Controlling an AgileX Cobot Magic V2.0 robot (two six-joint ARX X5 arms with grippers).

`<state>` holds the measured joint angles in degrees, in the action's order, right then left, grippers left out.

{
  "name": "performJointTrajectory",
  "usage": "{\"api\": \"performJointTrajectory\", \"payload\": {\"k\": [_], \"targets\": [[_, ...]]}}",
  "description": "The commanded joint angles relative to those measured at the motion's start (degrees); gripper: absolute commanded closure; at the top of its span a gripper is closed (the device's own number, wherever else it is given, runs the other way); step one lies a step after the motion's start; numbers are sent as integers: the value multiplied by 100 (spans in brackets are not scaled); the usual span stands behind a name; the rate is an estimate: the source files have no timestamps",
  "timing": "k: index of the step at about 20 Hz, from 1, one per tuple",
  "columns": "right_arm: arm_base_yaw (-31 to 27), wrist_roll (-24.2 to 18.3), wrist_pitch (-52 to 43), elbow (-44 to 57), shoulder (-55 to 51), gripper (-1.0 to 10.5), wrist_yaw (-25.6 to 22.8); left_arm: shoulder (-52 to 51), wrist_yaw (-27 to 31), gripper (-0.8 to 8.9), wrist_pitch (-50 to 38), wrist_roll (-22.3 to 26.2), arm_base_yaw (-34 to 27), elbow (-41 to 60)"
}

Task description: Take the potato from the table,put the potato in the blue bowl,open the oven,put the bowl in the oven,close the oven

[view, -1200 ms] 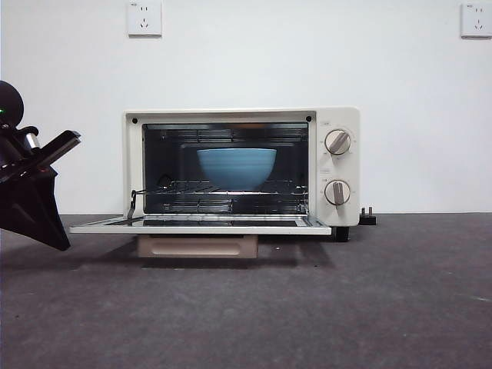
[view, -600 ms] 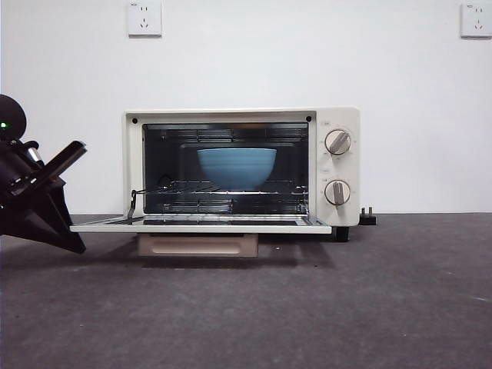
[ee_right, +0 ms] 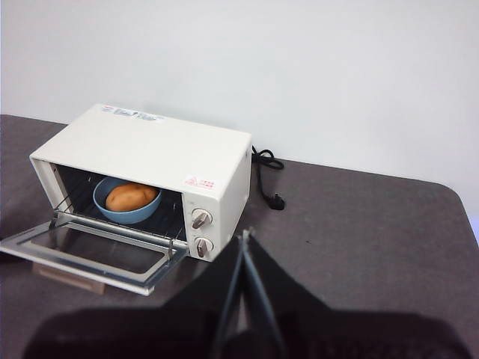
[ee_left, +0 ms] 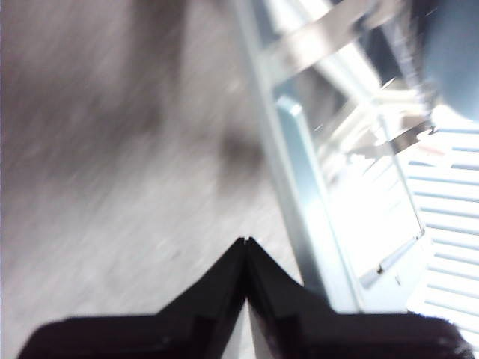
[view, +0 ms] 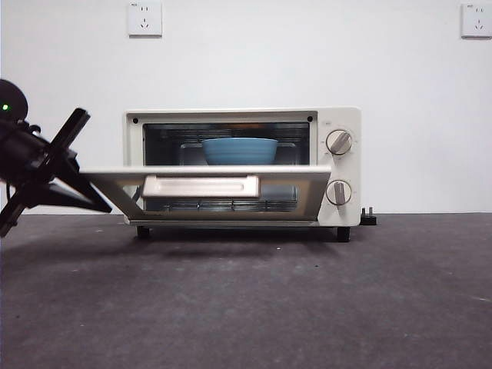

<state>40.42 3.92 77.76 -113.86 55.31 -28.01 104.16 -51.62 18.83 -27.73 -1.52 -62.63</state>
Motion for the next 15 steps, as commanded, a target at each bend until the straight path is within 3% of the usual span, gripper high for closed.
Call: {"api": "performJointTrajectory", "payload": {"k": [1,15], "targets": [[2,107,103,26,-9,954,15,-17,-133,821,-81,-140,66,-323],[0,254,103,129,-7,954,9,-17,-229,821,-127,-579,70,-2236]]}}
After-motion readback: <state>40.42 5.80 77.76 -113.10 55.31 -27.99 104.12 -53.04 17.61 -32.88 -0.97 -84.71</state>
